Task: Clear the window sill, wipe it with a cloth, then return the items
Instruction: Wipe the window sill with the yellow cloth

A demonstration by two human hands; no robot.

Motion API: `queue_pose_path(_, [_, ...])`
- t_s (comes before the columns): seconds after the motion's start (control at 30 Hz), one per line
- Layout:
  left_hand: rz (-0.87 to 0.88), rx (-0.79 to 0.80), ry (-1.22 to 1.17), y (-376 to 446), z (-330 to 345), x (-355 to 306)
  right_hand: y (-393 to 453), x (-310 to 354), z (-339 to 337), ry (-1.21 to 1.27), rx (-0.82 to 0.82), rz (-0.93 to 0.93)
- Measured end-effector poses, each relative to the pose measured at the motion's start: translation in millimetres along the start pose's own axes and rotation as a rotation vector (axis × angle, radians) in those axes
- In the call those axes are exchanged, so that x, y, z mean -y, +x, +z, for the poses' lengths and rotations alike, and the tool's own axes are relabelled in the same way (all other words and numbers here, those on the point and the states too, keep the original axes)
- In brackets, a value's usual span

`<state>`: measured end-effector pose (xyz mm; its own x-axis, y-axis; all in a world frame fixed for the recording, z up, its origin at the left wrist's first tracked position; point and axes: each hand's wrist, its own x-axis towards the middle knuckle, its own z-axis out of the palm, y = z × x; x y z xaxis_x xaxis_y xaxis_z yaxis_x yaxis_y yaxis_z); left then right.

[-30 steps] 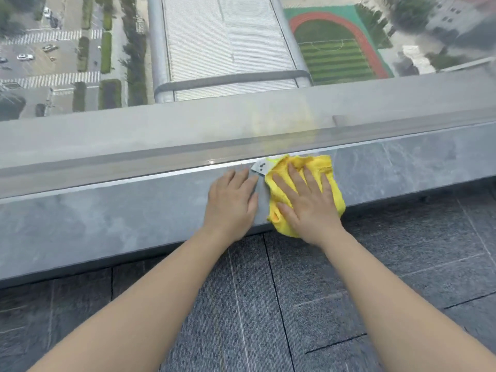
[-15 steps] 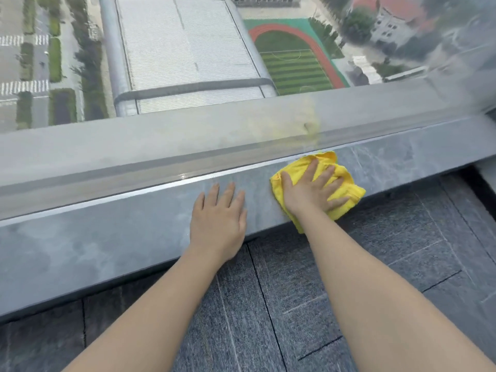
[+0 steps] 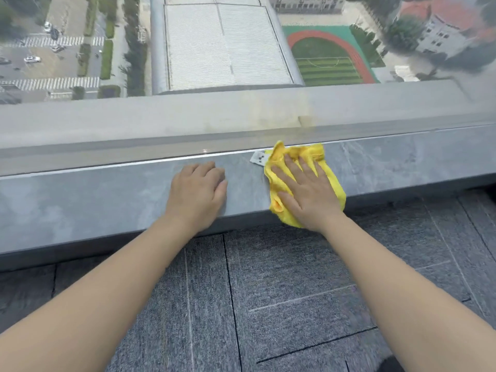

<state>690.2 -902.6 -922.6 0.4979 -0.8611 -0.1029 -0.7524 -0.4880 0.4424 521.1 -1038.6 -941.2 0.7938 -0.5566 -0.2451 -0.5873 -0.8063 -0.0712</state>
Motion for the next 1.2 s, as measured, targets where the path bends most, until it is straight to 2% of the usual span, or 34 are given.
queue_pose_path(0.07, [-0.013, -0.005, -0.014, 2, 7, -15, -11, -20, 2, -0.012, 0.002, -0.022])
queue_pose_path(0.13, [-0.024, 0.008, -0.012, 4, 14, -30, -18, -40, 3, -0.003, 0.002, 0.051])
queue_pose_path(0.23, [-0.009, 0.0, 0.012, 6, 22, -48, -18, -54, 2, 0.027, 0.003, 0.247])
queue_pose_path(0.4, [-0.05, -0.043, 0.037, 9, 30, -62, 11, -39, -6, 0.258, -0.008, 0.63])
queue_pose_path(0.53, [-0.114, -0.03, 0.044, 6, 32, -64, 36, -24, -15, 0.349, -0.006, 0.756])
queue_pose_path(0.6, [-0.121, -0.032, 0.05, 3, 34, -63, 41, -21, -16, 0.345, -0.022, 0.726])
queue_pose_path(0.67, [-0.14, -0.034, 0.038, 1, 35, -65, 40, -23, -13, 0.285, -0.032, 0.621])
queue_pose_path(0.9, [-0.124, -0.045, 0.017, 16, 49, -95, 5, -66, -4, 0.062, -0.037, 0.017])
queue_pose_path(1.0, [-0.108, -0.029, 0.02, 22, 53, -111, -2, -90, -3, 0.01, -0.025, -0.16])
queue_pose_path(1.1, [-0.095, 0.0, 0.012, 26, 58, -124, -11, -110, -2, 0.002, -0.024, -0.182])
queue_pose_path(1.2, [-0.052, 0.007, 0.004, 30, 66, -134, -19, -131, 1, 0.019, -0.026, -0.001])
